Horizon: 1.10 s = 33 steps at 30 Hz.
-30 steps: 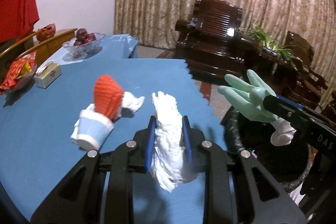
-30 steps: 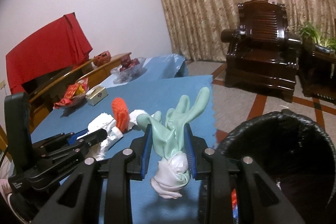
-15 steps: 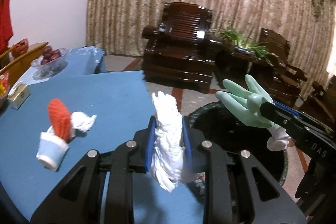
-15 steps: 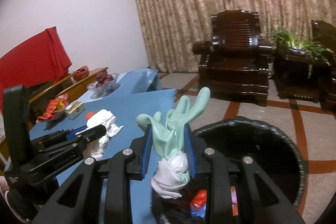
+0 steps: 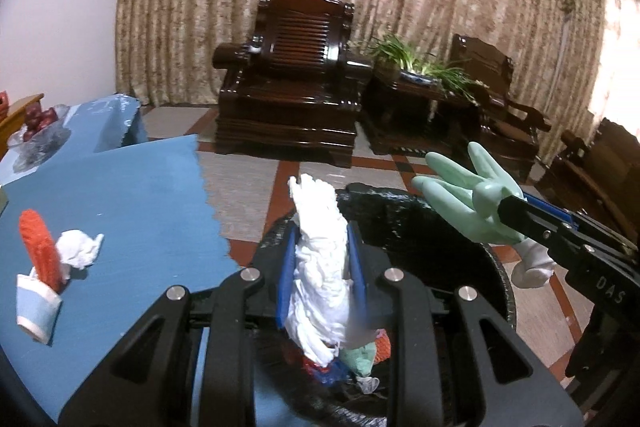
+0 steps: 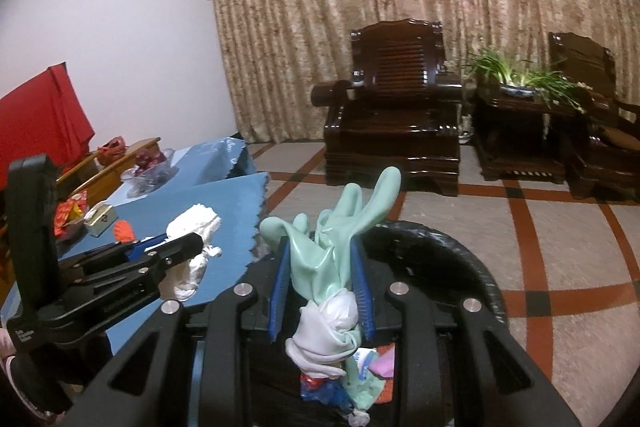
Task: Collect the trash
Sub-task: 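Carry the white tissue and green glove over the bin with both grippers, then open both grippers over the bin to drop the tissue and glove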
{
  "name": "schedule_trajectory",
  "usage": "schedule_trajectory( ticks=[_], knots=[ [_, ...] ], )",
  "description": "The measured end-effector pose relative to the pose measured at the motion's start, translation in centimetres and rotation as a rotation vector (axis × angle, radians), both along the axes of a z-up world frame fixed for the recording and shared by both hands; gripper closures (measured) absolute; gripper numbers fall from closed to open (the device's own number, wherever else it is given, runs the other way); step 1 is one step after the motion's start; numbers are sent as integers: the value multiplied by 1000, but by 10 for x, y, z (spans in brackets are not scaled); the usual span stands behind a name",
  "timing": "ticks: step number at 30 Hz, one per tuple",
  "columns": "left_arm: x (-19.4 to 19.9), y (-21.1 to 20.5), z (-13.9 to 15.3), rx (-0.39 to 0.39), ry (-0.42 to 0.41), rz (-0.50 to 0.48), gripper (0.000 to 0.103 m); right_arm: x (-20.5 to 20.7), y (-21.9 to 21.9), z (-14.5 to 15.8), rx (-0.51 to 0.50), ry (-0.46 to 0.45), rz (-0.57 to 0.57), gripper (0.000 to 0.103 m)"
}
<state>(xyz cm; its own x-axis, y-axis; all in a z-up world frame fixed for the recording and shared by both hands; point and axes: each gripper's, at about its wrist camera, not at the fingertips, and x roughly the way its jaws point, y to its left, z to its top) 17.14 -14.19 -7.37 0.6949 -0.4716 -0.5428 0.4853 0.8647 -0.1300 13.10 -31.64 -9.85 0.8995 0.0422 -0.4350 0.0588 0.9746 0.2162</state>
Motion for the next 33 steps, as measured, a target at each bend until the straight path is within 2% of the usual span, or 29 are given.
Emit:
schedule_trajectory(
  ticks=[19, 21, 22, 23, 26, 27, 29, 30, 31, 33],
  knots=[
    [18, -40, -25, 6, 49, -75, 79, -2, -37, -35, 26, 80, -72, 74],
    [19, -41, -26, 3, 51, -77, 76, -1, -37, -36, 25, 89, -82, 74],
    [18, -41, -26, 2, 51, -77, 73, -1, -38, -37, 24, 94, -86, 74],
    [19, -41, -26, -2, 54, -76, 64, -1, -39, -38, 23, 98, -93, 74],
    [21, -39, -24, -22, 54, -71, 41, -3, -42, -39, 25, 93, -111, 52],
    [20, -38, -23, -25, 49, -72, 39, -3, -42, -38, 21, 91, -116, 45],
    [20, -37, -22, -22, 44, -68, 33, -3, -41, -37, 11, 90, -122, 42],
    [20, -35, -22, -23, 42, -63, 31, -3, -41, -37, 10, 91, -127, 36],
    [19, -32, -21, -26, 42, -60, 29, -4, -41, -36, 7, 89, -140, 23],
    [19, -25, -19, -29, 37, -40, 23, -6, -40, -33, -11, 71, -173, 10]
  ],
)
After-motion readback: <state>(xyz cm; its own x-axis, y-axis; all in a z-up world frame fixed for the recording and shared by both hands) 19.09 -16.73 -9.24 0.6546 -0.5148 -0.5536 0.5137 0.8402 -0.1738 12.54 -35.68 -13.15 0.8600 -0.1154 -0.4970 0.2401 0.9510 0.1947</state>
